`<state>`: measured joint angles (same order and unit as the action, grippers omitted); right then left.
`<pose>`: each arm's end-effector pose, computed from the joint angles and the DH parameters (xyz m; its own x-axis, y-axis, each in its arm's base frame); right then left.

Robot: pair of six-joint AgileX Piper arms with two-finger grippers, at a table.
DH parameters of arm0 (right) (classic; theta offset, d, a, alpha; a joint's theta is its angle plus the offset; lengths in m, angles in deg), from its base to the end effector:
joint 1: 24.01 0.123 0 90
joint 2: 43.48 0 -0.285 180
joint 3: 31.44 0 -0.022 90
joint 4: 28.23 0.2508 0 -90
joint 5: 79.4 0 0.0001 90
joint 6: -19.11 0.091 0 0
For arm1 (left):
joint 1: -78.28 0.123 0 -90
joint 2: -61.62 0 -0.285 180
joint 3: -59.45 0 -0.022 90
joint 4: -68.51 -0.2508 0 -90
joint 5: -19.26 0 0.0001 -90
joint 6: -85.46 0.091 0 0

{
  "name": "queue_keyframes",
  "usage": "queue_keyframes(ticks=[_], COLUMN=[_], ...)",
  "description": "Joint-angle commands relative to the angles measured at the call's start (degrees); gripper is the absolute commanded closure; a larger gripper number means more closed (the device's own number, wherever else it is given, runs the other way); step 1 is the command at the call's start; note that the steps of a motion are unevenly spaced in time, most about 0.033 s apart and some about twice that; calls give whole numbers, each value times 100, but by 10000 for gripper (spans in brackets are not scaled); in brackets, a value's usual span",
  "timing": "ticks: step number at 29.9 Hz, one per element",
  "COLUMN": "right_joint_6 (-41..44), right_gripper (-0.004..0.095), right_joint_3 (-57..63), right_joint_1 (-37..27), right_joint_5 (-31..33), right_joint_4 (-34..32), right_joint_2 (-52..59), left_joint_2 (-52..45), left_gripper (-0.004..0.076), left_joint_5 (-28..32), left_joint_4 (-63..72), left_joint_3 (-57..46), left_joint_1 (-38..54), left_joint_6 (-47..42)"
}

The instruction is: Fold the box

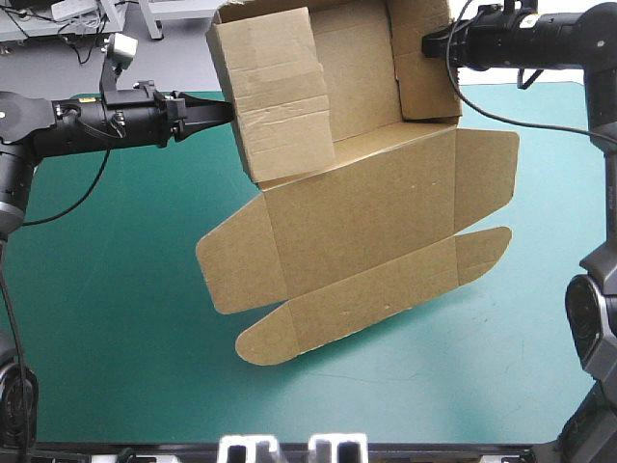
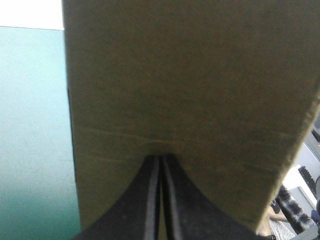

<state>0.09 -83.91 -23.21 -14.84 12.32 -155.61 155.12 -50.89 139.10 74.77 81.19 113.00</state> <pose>0.3771 0.0587 0.4985 -0.4741 0.0098 -0.8804 -0.5220 0.8022 0.2900 0.2981 -0.0657 0.4588 -0.6990 -0.1660 -0.6956 0.5631 0.4719 -0.6784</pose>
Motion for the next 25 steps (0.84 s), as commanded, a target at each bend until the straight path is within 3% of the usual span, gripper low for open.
queue_keyframes(ticks=[1,5,8,17,25], right_joint_6=[52,52,52,52,52], right_gripper=[917,917,917,917,917], right_joint_3=[-155,-155,-155,-155,-155], right_joint_1=[-26,-26,-26,-26,-26], right_joint_5=[-394,-394,-394,-406,-430], right_joint_4=[238,184,148,-1,-76], right_joint_2=[285,285,285,285,285], left_joint_2=[-237,-226,-226,-226,-226], left_gripper=[717,712,657,325,304], left_joint_5=[178,172,166,120,52], left_joint_4=[532,521,521,536,641], left_joint_3=[184,184,184,184,184], left_joint_1=[-151,-177,-177,-177,-177], left_joint_6=[189,251,262,262,262])
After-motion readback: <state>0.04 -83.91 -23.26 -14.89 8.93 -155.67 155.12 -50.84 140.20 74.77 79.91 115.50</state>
